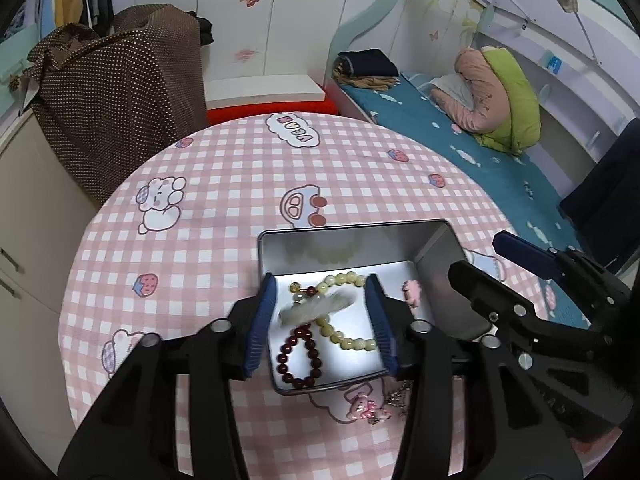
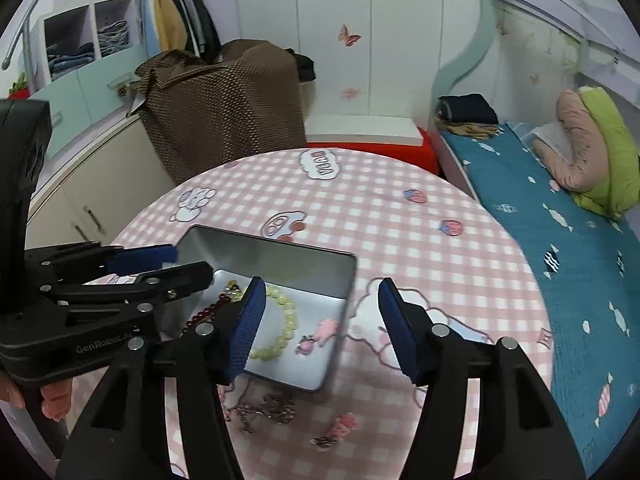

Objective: Organize jewelry
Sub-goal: 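Lower the jade pendant and pink charm into the tin and release both, then withdraw both tools from the tin toward the remaining charms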

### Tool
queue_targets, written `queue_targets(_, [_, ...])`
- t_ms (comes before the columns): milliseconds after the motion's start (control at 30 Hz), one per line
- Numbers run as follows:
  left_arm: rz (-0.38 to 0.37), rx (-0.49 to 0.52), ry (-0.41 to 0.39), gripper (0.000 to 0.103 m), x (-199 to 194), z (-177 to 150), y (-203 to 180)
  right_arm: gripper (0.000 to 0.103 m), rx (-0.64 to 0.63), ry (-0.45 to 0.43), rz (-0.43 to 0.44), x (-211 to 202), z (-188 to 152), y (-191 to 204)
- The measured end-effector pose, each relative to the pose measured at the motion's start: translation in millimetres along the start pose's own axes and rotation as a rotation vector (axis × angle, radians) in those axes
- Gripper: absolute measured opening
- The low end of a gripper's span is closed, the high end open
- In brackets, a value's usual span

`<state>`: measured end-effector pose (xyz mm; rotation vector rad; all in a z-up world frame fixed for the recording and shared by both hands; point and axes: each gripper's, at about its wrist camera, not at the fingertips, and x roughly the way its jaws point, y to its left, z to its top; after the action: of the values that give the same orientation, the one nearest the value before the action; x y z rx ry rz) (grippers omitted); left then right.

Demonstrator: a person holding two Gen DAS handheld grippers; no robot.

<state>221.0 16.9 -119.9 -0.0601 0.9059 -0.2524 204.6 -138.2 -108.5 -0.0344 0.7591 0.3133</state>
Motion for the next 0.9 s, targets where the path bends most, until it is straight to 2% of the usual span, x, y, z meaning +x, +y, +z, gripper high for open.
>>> queue_targets(167, [0.02,0.014,-0.013,0.059,-3.8,-0.7,-5.5,0.057,0.019,0.003,-0.023,-3.0,-2.8,-8.5])
queue_targets(633, [0.045,0.015,-0.038,0.063,-24.8,-8.6,-9.8,0.057,0.017,-0.023,-0.036,-23.7,-10.1,-8.6])
queue_targets(900, [0.059,0.014,-0.047,0.068,-41.1,-20.9,-11.4,0.065,0.013,-0.052,-0.053,-46.9,-19.9,-6.8])
